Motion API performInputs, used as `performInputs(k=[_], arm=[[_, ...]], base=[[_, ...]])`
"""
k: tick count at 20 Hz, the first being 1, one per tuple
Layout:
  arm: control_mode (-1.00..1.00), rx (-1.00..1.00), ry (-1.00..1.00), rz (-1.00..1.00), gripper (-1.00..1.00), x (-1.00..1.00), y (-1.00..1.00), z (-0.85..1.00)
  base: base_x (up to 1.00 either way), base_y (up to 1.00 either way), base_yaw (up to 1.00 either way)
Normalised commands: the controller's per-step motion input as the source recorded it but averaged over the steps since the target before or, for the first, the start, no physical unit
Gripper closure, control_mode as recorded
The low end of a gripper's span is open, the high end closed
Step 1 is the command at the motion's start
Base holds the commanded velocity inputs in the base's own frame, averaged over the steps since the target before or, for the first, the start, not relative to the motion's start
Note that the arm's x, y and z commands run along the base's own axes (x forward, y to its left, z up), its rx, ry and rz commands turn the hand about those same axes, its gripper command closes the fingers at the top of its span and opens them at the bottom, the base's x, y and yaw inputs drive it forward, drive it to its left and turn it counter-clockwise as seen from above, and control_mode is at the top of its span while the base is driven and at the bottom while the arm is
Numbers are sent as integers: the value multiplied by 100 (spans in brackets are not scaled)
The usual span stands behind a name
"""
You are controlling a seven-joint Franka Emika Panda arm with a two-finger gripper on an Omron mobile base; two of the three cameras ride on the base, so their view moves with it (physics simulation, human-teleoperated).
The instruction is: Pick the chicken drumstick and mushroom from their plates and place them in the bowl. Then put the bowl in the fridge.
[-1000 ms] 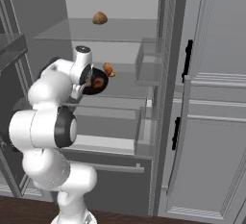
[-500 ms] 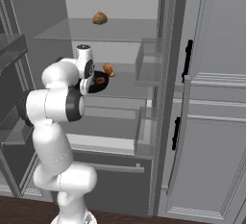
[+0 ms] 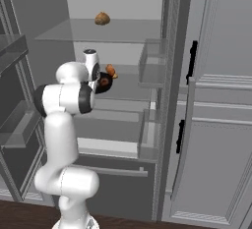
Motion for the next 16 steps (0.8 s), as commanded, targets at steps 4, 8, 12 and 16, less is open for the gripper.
performInputs(k=[4, 8, 12, 16], arm=[[-100, 0, 0, 0, 100, 80, 30, -17], [-100, 0, 1, 0, 100, 68, 28, -20], [-100, -2, 0, 2, -100, 5, 14, -14], [-100, -3, 0, 5, -100, -17, 0, -7]], base=[[0, 0, 0], [0, 0, 0], [0, 0, 0], [0, 0, 0]])
